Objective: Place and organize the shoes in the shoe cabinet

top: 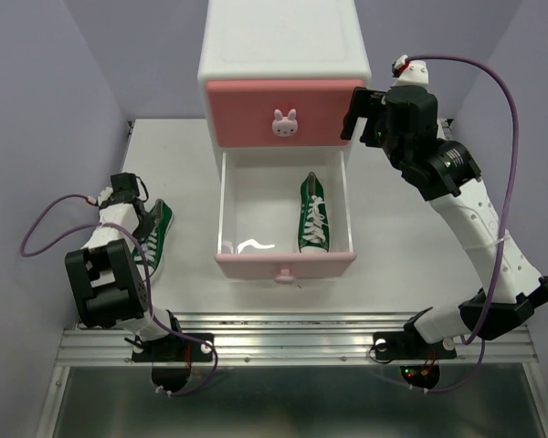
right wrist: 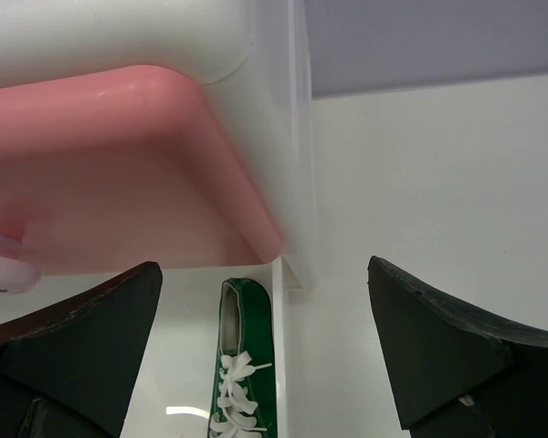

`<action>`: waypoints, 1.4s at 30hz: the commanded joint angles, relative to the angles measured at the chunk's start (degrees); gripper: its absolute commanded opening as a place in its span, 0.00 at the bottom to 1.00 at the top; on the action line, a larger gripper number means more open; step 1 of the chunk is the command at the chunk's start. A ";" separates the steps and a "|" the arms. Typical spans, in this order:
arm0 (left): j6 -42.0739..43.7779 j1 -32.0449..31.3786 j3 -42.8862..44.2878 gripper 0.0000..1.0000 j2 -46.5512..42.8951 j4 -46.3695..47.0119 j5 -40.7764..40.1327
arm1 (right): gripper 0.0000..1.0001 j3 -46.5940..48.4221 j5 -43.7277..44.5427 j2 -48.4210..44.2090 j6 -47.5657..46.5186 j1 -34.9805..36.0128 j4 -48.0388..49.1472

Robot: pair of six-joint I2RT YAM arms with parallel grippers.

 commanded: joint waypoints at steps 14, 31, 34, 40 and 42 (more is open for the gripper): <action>-7.79 -0.85 20.17 0.00 -23.56 -13.81 17.71 | 1.00 0.55 2.01 -0.83 0.20 -0.19 1.61; -22.73 -29.92 52.27 0.00 -15.40 -15.93 0.59 | 1.00 -0.24 2.36 -1.71 -1.48 -0.19 4.86; -26.95 -37.66 50.52 0.00 -14.87 -13.21 -4.87 | 1.00 -0.94 2.53 -1.97 -1.39 -0.19 5.22; -28.20 -53.11 49.20 0.00 -13.03 -7.16 -16.47 | 1.00 -1.91 2.45 -2.50 -1.56 -0.19 5.48; -26.79 -56.04 49.55 0.00 -11.97 -6.44 -18.58 | 1.00 -2.70 2.88 -2.94 -1.74 -0.19 5.48</action>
